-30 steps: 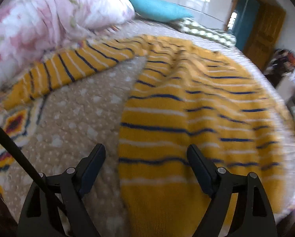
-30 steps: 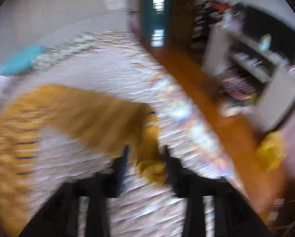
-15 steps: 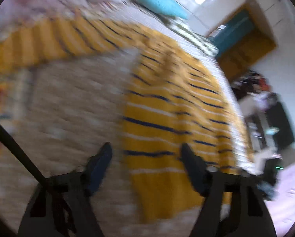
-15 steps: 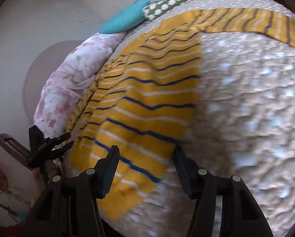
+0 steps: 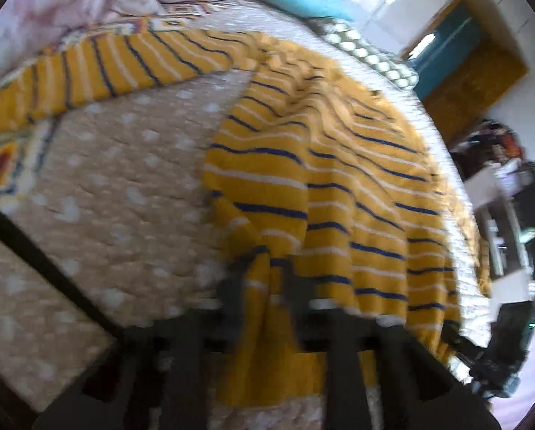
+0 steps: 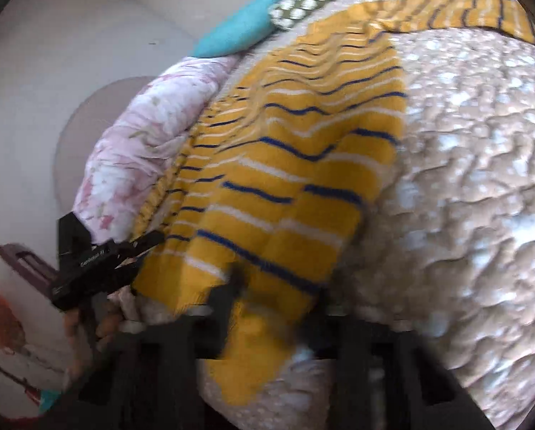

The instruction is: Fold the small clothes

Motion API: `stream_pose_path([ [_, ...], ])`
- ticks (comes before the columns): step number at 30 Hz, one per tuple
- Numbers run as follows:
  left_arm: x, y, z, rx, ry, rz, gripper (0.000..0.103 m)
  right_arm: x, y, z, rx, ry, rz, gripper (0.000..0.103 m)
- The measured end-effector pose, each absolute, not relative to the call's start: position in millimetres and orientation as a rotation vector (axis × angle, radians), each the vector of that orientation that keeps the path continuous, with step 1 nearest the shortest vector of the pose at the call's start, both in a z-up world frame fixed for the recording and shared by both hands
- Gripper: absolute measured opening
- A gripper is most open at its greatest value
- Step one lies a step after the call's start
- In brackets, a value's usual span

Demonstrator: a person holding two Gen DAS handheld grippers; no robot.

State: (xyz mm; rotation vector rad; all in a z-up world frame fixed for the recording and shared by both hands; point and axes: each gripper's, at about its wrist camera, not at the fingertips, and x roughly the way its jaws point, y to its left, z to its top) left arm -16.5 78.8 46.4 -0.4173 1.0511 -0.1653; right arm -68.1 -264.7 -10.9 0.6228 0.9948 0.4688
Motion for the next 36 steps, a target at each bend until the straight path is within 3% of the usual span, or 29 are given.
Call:
stream_pose_path([
  [8,-82.9,83.3,92.3,-0.413,0.976,-0.188,0.009,-100.7,-313.6,19.0,0.587,0.987,0.482,0.008],
  [15,-129.2,68.8,55.8,-0.259,1.032,-0.171,0.013,-172.3,-328.3,13.4,0.411,1.069,0.449,0.009],
  [18,-136.7,72.2,62.2,-0.255,0.984,-0.154,0.024,-183.6,-342.9,10.5,0.427,1.077,0.429,0.011],
  [20,-144.2,74.7,74.3,-0.245,0.943,-0.131,0.040,-185.3,-372.1,22.9,0.478,1.001,0.370,0.011],
  [23,-147.8,70.6,92.8,-0.220,0.880,-0.106,0.058,-177.9,-427.6,38.0,0.577,0.885,0.202,0.025],
  [25,-148.4,67.5,100.8,-0.211,0.849,-0.107,0.064,-171.1,-462.6,41.9,0.619,0.823,0.065,0.048],
  [33,-139.7,31.8,103.6,-0.125,0.871,-0.182,0.067,-123.0,-540.0,53.4,0.609,0.722,-0.257,0.060],
  [35,-139.1,26.3,104.1,-0.119,0.875,-0.196,0.067,-104.7,-541.7,54.9,0.556,0.748,-0.254,0.055],
  [36,-139.4,24.5,104.4,-0.119,0.875,-0.199,0.067,-92.3,-543.7,55.3,0.556,0.785,-0.219,0.018],
])
